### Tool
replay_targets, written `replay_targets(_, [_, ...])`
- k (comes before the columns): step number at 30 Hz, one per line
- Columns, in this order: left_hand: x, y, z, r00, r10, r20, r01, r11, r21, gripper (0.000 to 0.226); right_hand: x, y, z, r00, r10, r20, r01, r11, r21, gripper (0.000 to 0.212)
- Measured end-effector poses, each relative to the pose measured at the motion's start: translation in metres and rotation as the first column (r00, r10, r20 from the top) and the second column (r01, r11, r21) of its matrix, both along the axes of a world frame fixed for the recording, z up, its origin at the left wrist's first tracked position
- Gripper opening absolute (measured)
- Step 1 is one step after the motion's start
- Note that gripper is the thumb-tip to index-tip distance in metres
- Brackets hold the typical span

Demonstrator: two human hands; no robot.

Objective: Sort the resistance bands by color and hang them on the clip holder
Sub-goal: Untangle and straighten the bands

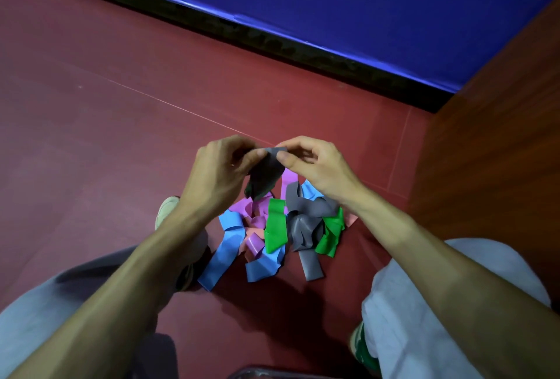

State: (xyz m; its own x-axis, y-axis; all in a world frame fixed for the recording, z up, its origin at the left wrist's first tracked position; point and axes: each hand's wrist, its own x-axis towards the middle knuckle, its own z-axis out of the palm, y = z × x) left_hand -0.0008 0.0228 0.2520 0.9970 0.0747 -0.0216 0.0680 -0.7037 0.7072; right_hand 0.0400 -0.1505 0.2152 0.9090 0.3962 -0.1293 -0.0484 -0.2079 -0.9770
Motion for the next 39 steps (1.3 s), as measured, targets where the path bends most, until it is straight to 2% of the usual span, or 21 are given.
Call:
replay_targets(2, [0.001,-0.001,0.004,0.998,0.056,-0.040,-0.064,0.975,-0.213,0.010,0.001,-0.002,-0.001,0.997,0.047,-0.064,-0.047,0.999,0.007,0.016])
replay_targets(4, [0.002,-0.002,0.010,0.989,0.121,-0.082,-0.144,0.888,-0.436,0.010,0.001,-0.004,-0.003,0.989,0.110,-0.095,-0.114,0.993,-0.034,0.019])
replay_targets(7, [0.004,-0.002,0.018,0.966,0.226,-0.123,-0.253,0.742,-0.621,0.010,-0.003,-0.004,-0.008,0.973,0.168,-0.156,-0.186,0.977,-0.106,0.027])
replay_targets(10, [0.007,0.005,0.020,0.937,0.310,-0.159,-0.329,0.634,-0.700,0.015,-0.006,-0.003,-0.012,0.962,0.205,-0.183,-0.226,0.969,-0.104,0.039])
replay_targets(14, [0.010,0.012,0.019,0.886,0.399,-0.237,-0.430,0.514,-0.743,0.017,-0.004,0.001,-0.014,0.967,0.177,-0.182,-0.196,0.976,-0.095,0.076])
replay_targets(16, [0.011,0.014,0.019,0.875,0.418,-0.244,-0.444,0.492,-0.749,0.016,-0.002,0.002,-0.013,0.966,0.152,-0.210,-0.166,0.985,-0.050,0.074])
replay_targets(19, [0.012,0.016,0.018,0.879,0.421,-0.221,-0.434,0.521,-0.735,0.017,-0.001,0.000,-0.011,0.966,0.130,-0.224,-0.132,0.991,0.006,0.045])
replay_targets(22, [0.011,0.017,0.014,0.896,0.408,-0.176,-0.405,0.589,-0.699,0.019,-0.001,-0.001,-0.008,0.972,0.081,-0.221,-0.079,0.997,0.018,0.012])
replay_targets(25, [0.012,0.018,0.011,0.916,0.390,-0.097,-0.357,0.678,-0.643,0.020,0.000,0.000,-0.008,0.976,-0.019,-0.216,0.026,0.999,0.026,0.018])
replay_targets(30, [0.013,0.020,0.010,0.945,0.326,-0.007,-0.293,0.839,-0.458,0.044,0.003,-0.003,-0.008,0.985,-0.090,-0.150,0.081,0.995,-0.064,0.014])
replay_targets(35, [0.012,0.015,0.013,0.951,0.305,0.052,-0.261,0.881,-0.394,0.026,0.001,-0.003,-0.010,0.981,-0.090,-0.170,0.075,0.993,-0.091,0.013])
replay_targets(39, [0.011,0.013,0.018,0.958,0.278,0.062,-0.228,0.879,-0.419,0.024,0.001,-0.003,-0.010,0.972,-0.106,-0.208,0.092,0.993,-0.077,0.014])
